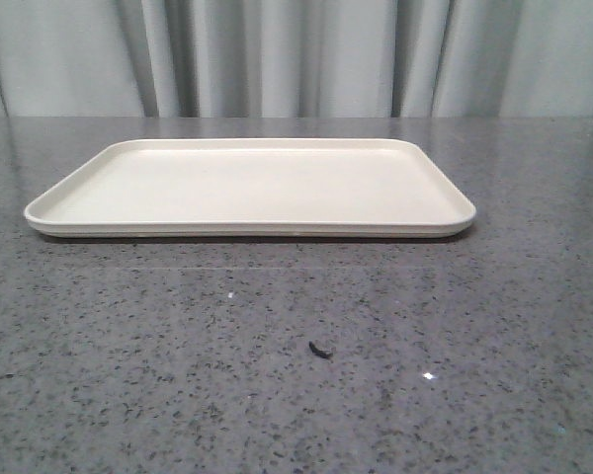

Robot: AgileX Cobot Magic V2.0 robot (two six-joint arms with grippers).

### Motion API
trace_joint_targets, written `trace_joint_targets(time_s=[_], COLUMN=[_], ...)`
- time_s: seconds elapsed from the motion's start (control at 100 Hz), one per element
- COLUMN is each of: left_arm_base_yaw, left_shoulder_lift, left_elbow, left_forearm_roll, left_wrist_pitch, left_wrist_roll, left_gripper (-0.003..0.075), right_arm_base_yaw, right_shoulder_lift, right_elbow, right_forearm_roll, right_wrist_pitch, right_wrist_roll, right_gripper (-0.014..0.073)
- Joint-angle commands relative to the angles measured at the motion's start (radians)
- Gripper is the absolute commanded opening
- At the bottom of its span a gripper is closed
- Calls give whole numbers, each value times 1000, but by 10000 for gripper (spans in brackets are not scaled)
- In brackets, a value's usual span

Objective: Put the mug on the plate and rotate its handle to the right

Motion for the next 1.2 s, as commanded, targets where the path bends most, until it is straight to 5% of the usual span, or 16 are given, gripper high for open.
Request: trace_joint_targets(time_s=[0.0,1.19], left_arm_base_yaw=[6,8], left_shoulder_lift=[-10,150], left_elbow=[-4,69], left_forearm_roll=[17,63], left_wrist_pitch=[0,-40], left_wrist_roll=[-2,0], left_gripper=[314,314], right_arm_base_yaw=[1,1], right_shoulder_lift=[6,28], right_elbow=[-30,-30], right_forearm_roll=[-18,-18], right_wrist_pitch=[-71,-31], right_wrist_roll=[-10,-10], right_gripper=[329,328])
